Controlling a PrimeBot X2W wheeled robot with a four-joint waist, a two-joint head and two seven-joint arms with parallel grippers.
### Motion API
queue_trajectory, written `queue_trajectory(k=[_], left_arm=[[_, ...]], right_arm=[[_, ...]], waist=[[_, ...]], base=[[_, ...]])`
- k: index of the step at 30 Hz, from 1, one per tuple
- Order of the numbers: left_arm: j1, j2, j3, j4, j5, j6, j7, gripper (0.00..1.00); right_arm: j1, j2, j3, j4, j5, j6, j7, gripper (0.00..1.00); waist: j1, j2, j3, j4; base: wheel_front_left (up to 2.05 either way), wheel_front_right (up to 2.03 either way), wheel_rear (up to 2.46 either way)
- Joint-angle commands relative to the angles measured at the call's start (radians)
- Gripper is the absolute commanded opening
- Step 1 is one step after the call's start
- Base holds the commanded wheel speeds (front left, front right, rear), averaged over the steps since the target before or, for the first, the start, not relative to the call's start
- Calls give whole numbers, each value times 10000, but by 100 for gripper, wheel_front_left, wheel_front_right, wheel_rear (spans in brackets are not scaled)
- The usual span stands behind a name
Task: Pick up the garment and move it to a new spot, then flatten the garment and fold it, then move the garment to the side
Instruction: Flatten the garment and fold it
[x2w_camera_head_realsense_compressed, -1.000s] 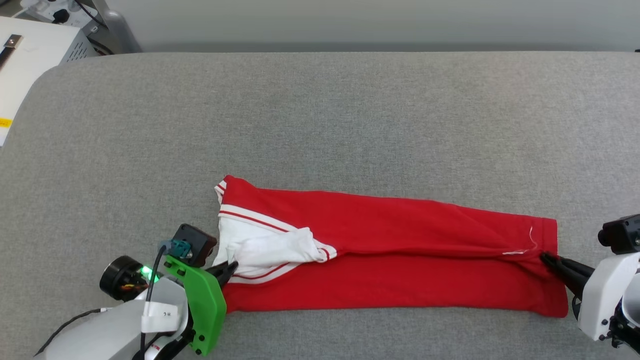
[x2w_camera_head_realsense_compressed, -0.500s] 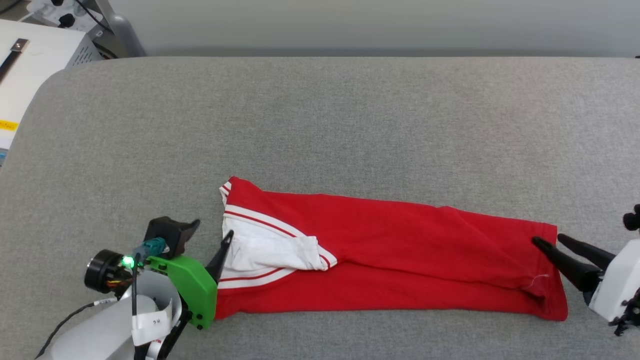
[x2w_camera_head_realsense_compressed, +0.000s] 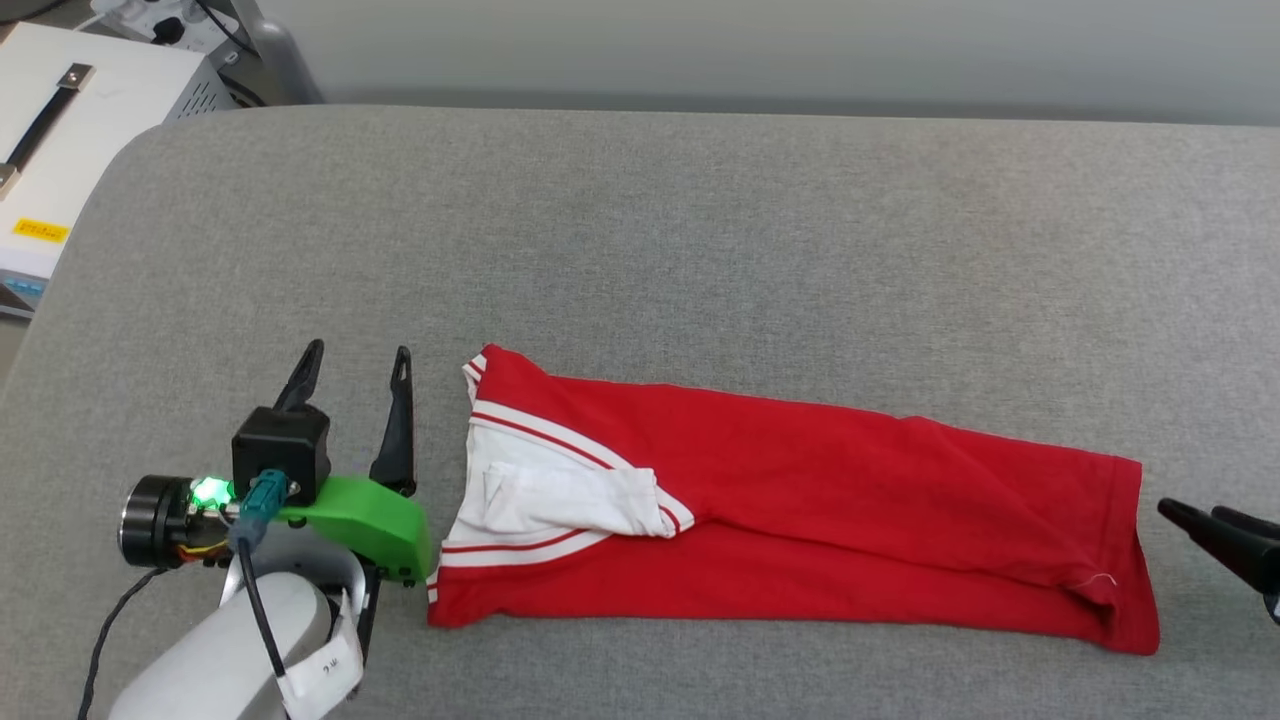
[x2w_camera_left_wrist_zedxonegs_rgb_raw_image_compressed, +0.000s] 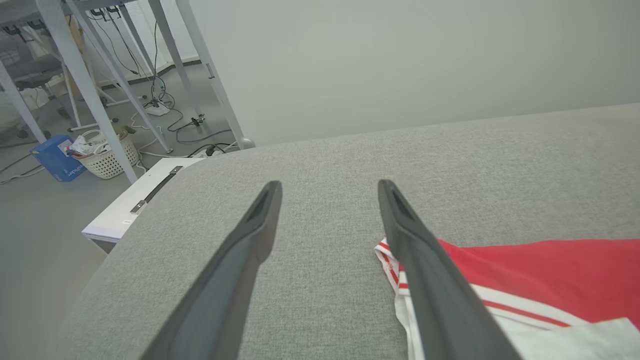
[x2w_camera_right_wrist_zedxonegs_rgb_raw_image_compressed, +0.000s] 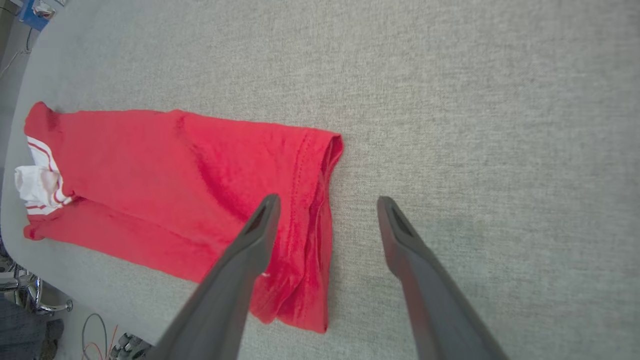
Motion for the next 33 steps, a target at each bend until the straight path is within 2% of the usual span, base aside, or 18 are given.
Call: queue_trajectory(k=[1, 4, 8, 14, 19, 20, 21, 22, 28, 33], left_arm=[[347, -180, 278, -136, 372, 118, -56, 100], [827, -634, 1097, -305, 1080, 152, -57, 100], [1364, -1243, 1939, -325, 1934, -65, -57, 100], [1963, -2292, 2980, -377, 3047, -645, -58, 100], [2389, -3005, 3834, -548, 3803, -1346, -58, 100], [2459, -3093, 3954, -541, 3950, -1464, -58, 100], [2546, -3200, 4098, -519, 4116, -1604, -58, 100], [2617, -3297, 4221, -498, 4213, -1709, -58, 100], [3035, -3806, 4983, -366, 4805, -2319, -58, 100], [3345, -4127, 5425, -282, 5226, -2726, -58, 100]], right_arm=[[-70, 164, 74, 133, 65, 4, 93, 100], [-227, 481, 293, 478, -120, 4, 219, 100], [-374, 923, 563, 957, -293, 4, 366, 100], [-496, 1627, 1103, 1109, -313, 4, 666, 100], [-579, 1856, 1476, 1069, -267, 4, 847, 100], [-590, 1861, 1516, 1075, -247, 4, 868, 74], [-611, 1844, 1548, 1100, -243, 4, 864, 4], [-633, 1810, 1550, 1135, -252, 4, 825, 0], [-782, 1375, 1351, 1335, -122, 4, 601, 0], [-925, 612, 904, 1512, -61, 4, 476, 0]], waist=[[1, 0, 189, 154], [1, 0, 364, 279], [1, 0, 518, 429], [1, 0, 621, 520], [1, 0, 595, 456], [1, 0, 582, 441], [1, 0, 561, 417], [1, 0, 542, 400], [1, 0, 263, 306], [1, 0, -10, 281]], base=[[0, 0, 0], [0, 0, 0], [0, 0, 0], [0, 0, 0], [0, 0, 0], [0, 0, 0], [0, 0, 0], [0, 0, 0], [0, 0, 0], [0, 0, 0]])
